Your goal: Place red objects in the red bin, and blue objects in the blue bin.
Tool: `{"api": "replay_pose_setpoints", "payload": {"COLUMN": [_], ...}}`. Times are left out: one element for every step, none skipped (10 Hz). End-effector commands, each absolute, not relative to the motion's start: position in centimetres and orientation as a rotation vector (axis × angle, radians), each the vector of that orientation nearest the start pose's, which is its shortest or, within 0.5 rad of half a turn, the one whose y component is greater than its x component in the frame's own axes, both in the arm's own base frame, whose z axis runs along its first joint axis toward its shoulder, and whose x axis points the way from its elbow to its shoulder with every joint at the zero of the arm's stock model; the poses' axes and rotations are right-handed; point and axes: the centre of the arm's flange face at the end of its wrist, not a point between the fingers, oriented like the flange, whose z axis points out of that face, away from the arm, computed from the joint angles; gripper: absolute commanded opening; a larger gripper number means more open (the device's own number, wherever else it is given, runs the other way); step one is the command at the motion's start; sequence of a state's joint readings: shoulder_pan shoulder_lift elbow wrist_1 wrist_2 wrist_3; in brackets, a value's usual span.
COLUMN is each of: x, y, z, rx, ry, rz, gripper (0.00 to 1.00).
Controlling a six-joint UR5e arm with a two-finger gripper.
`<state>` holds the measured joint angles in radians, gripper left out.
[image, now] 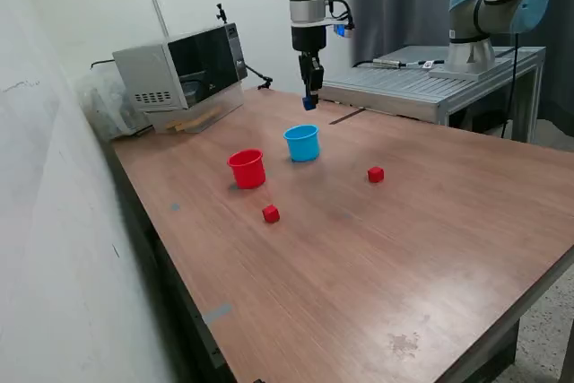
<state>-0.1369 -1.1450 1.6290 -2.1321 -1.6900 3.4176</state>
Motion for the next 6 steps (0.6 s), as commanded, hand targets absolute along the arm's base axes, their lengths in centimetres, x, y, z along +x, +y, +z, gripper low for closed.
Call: {"api": "replay_pose_setpoints", "payload": {"x": [-63.1,-62.8,-62.5,-62.5,-62.5,-62.7], "y": [-0.1,1.1,2.3,2.8,3.0,4.1], "z": [26.0,25.5,25.1,24.8,24.4,23.6], "rx": [-1.660,-1.643,-1.622,-1.611,-1.620,-1.601], "ry": [2.603,2.604,2.609,2.614,2.606,2.614], "rz": [0.180,0.166,0.153,0.151,0.147,0.142], "gripper": [0.00,0.00,0.00,0.00,0.00,0.00]}}
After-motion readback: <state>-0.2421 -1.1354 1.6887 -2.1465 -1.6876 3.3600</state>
